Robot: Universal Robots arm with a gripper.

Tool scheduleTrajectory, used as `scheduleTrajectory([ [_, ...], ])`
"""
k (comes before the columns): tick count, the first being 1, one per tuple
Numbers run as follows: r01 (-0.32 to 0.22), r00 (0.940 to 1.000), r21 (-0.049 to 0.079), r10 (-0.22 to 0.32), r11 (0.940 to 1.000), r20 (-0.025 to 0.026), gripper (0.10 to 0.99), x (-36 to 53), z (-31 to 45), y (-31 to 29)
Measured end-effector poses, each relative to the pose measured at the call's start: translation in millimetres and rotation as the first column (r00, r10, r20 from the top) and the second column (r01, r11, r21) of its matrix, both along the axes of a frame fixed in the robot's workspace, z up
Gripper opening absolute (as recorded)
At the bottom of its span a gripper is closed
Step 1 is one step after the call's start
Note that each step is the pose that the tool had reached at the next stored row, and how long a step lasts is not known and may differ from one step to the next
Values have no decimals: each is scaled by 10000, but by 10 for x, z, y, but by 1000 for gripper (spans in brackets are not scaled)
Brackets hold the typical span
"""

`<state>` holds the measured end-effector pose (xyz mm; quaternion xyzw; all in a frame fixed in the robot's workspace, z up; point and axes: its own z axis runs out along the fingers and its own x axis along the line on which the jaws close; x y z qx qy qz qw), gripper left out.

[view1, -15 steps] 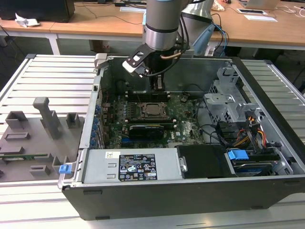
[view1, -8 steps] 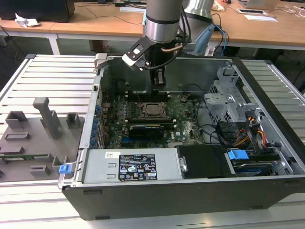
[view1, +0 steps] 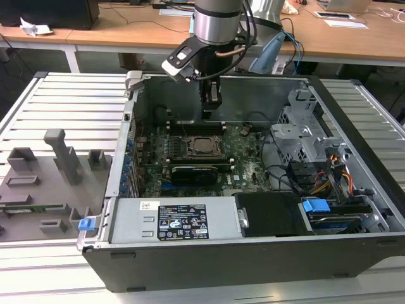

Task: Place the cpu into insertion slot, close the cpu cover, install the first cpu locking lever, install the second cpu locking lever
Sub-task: 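Install the first cpu locking lever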

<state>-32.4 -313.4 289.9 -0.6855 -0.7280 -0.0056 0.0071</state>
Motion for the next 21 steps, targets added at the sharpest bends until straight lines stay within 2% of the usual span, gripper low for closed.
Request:
scheduleTrajectory([
  [3, -480, 9988, -1, 480, 9988, 0, 106, -2, 0, 0],
  [5, -998, 9950, -2, 998, 9950, -1, 106, -2, -1, 0],
  [9, -1448, 9895, -2, 1448, 9895, 0, 106, -1, -1, 0],
  [17, -2087, 9780, -2, 2087, 9780, -1, 106, -1, -1, 0],
  [21, -2210, 9753, -2, 2210, 9753, 0, 106, -1, -1, 0],
])
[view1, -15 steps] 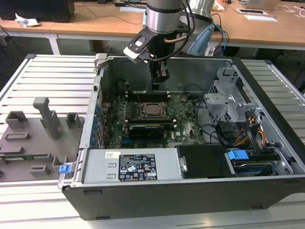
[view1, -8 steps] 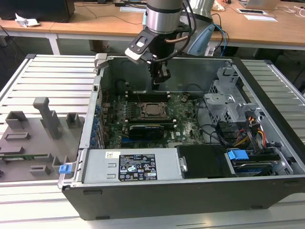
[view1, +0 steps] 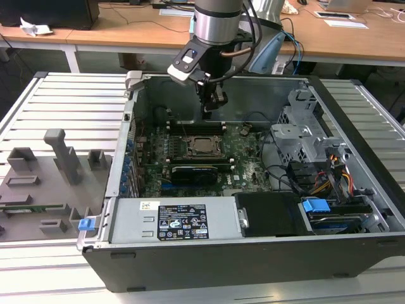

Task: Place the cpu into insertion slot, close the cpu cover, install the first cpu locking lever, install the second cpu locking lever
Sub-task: 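Install the first cpu locking lever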

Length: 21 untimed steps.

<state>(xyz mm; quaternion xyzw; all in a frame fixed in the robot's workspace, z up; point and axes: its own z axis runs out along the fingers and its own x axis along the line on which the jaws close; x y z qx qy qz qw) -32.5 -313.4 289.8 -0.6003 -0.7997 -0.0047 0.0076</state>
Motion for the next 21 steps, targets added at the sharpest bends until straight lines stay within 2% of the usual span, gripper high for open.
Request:
scheduleTrajectory([
  [12, -450, 9990, 0, 450, 9990, 0, 106, 0, 0, 0],
  [21, -943, 9955, 0, 943, 9955, 0, 106, 0, 0, 0],
])
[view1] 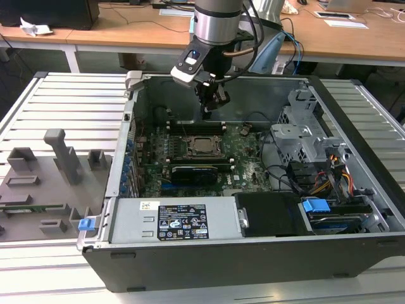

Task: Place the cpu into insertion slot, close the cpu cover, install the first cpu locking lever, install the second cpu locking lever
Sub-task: 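Install the first cpu locking lever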

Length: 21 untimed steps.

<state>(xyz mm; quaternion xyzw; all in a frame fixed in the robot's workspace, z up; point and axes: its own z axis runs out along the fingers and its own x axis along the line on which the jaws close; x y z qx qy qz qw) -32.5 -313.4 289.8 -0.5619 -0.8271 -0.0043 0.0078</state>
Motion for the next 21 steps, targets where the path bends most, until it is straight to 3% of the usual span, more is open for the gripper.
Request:
scheduleTrajectory([
  [21, -776, 9970, 0, 776, 9970, 0, 106, 0, 0, 0],
])
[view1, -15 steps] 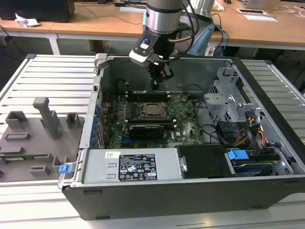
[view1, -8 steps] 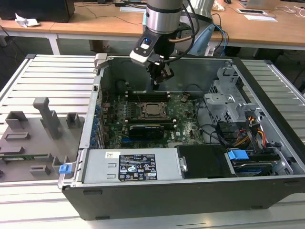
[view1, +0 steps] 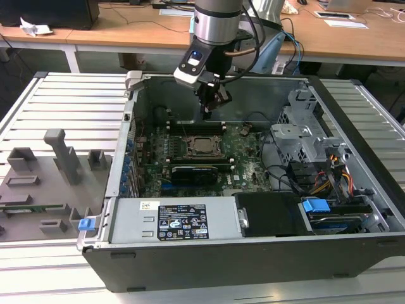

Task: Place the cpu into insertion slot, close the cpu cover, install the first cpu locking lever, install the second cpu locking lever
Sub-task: 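Install the first cpu locking lever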

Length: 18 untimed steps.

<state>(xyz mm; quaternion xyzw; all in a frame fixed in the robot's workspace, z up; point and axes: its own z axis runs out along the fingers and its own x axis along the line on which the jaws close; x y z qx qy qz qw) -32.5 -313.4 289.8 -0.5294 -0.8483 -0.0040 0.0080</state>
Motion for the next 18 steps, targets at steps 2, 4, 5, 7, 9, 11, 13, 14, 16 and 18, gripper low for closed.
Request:
scheduleTrajectory([
  [2, -117, 9999, 0, 117, 9999, 1, 106, 0, 0, 0],
  [4, -228, 9997, 0, 228, 9997, 1, 106, 0, 0, 0],
  [5, -274, 9996, 0, 274, 9996, 0, 106, 0, 0, 0],
  [7, -417, 9991, 0, 417, 9991, 1, 106, 0, 0, 0],
  [9, -533, 9986, 0, 533, 9986, 0, 106, 0, 0, 0],
  [11, -666, 9978, 0, 666, 9978, 0, 106, 0, 0, 0],
  [13, -767, 9971, 0, 767, 9971, 0, 106, 0, 0, 0],
  [14, -805, 9968, 0, 805, 9968, 0, 106, 0, 0, 0],
  [16, -951, 9955, 0, 951, 9955, 0, 106, 0, 0, 0],
  [18, -1114, 9938, 0, 1114, 9938, 0, 106, 0, 0, 0],
])
